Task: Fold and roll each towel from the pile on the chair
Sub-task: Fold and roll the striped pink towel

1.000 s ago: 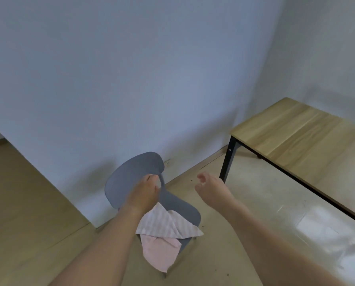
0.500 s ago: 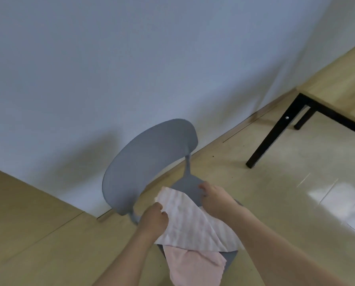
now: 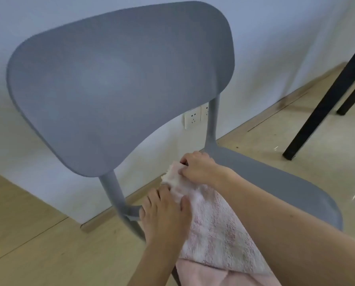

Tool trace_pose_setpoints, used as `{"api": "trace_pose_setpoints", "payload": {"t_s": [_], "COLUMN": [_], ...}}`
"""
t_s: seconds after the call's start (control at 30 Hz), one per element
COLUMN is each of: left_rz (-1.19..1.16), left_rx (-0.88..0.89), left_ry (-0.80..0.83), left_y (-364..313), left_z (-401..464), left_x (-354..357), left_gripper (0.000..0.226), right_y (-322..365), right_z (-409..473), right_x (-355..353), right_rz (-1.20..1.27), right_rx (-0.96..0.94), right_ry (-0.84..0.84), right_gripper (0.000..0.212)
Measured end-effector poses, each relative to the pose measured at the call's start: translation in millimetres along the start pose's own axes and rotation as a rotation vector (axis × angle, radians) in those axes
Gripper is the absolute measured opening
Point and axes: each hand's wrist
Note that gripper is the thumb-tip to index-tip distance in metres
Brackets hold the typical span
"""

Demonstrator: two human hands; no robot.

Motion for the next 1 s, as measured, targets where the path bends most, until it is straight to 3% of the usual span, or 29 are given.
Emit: {"api": "trace_pose_setpoints", "payload": {"t_s": [0.13, 0.27, 0.4, 0.47, 0.5, 0.57, 0.67, 0.73, 0.83, 0.9, 1.0], "left_rz": [-0.047, -0.106, -0.269, -0.47, -0.559, -0.683, -0.814, -0.687, -0.438, -0.372, -0.374], "left_rx": [0.015, 0.042, 0.02, 0.115, 0.199, 0.366, 0.583, 0.768, 0.9, 0.907, 0.909], "left_ry": [-0.097, -0.072, -0.058, -0.138, -0.188, -0.229, -0.057, 0.065, 0.159, 0.064, -0.089], "left_y": [3, 0, 0, 3, 5, 6, 6, 5, 4, 4, 5], "left_z": [1, 7, 7, 2, -1, -11, -26, -33, -44, -48, -58], "left_x": [11, 17, 4, -9, -17, -39, -86, -119, -162, -190, -242], "left_gripper": [0.049, 0.05, 0.037, 0.021, 0.013, 0.019, 0.028, 0.012, 0.02, 0.017, 0.024], "right_y": [-10, -12, 6, 20, 28, 42, 58, 65, 81, 96, 122], "right_z": [4, -20, -64, -88, -99, -125, -173, -210, -272, -311, -368], "right_x": [14, 7, -32, -50, -59, -77, -103, -121, -147, -163, -179], "right_rz": [0.012, 0.257, 0.277, 0.162, 0.111, 0.032, -0.033, -0.03, 0.018, 0.056, 0.183], "right_rx": [-0.077, -0.133, -0.187, -0.184, -0.189, -0.189, -0.18, -0.126, -0.032, 0.024, 0.079], "right_ry": [-0.133, -0.268, -0.36, -0.341, -0.351, -0.405, -0.565, -0.7, -0.954, -1.115, -1.307], "right_gripper": [0.023, 0.011, 0.018, 0.013, 0.021, 0.034, 0.021, 0.016, 0.022, 0.014, 0.018]}}
Point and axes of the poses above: each hand's wrist, its own z-axis towards the middle knuckle, its own x-axis out of the palm, y = z × x, and after that the axes turned 11 degrees about z, right-handed
